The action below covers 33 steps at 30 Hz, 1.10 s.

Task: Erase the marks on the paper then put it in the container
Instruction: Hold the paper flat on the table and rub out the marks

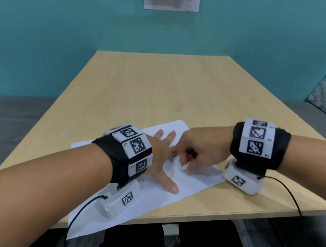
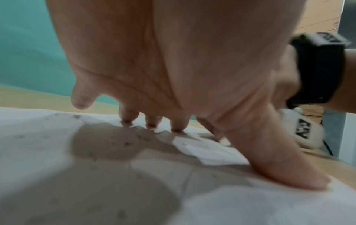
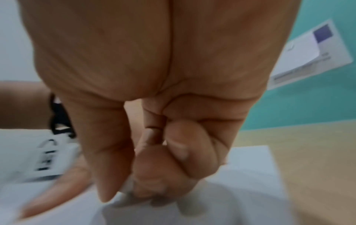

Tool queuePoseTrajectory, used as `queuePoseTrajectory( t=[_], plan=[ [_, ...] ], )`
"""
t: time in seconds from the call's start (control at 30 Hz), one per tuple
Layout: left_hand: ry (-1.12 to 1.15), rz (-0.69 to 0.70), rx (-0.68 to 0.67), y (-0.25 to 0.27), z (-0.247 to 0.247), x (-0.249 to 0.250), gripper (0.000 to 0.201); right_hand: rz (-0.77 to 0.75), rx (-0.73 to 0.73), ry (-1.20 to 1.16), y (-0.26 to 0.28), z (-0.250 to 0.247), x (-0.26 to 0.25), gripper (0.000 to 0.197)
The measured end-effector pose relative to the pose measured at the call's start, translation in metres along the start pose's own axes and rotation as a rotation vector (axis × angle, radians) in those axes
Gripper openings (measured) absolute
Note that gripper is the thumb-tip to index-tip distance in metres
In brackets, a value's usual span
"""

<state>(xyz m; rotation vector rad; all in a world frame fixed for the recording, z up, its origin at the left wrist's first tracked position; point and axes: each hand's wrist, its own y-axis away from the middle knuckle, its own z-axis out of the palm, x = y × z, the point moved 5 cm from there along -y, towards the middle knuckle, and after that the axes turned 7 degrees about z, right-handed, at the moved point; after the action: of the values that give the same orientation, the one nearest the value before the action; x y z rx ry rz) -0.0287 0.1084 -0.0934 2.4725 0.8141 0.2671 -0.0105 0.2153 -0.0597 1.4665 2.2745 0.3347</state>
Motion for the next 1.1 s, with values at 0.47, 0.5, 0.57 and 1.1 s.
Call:
queuePoseTrajectory(
  t=[0.47,0.5,0.57,1.1],
  plan=[
    [-0.002,-0.007,0.008,-0.005,0.003,-0.004,0.126,0.005,-0.008,0.0,0.013,0.005,-0.001,0.013],
    [-0.002,-0.01,0.004,-0.004,0.003,-0.004,0.126,-0.025,-0.037,-0.002,0.018,0.012,-0.009,0.012],
    [0.011,-0.014,0.0,-0.005,0.004,-0.004,0.128,-0.064,-0.065,-0.021,0.023,0.018,-0.016,0.012],
    [-0.007,-0.035,0.011,-0.007,0.008,-0.01,0.131,0.118,0.002,-0.045,0.007,-0.005,0.037,0.014]
  ],
)
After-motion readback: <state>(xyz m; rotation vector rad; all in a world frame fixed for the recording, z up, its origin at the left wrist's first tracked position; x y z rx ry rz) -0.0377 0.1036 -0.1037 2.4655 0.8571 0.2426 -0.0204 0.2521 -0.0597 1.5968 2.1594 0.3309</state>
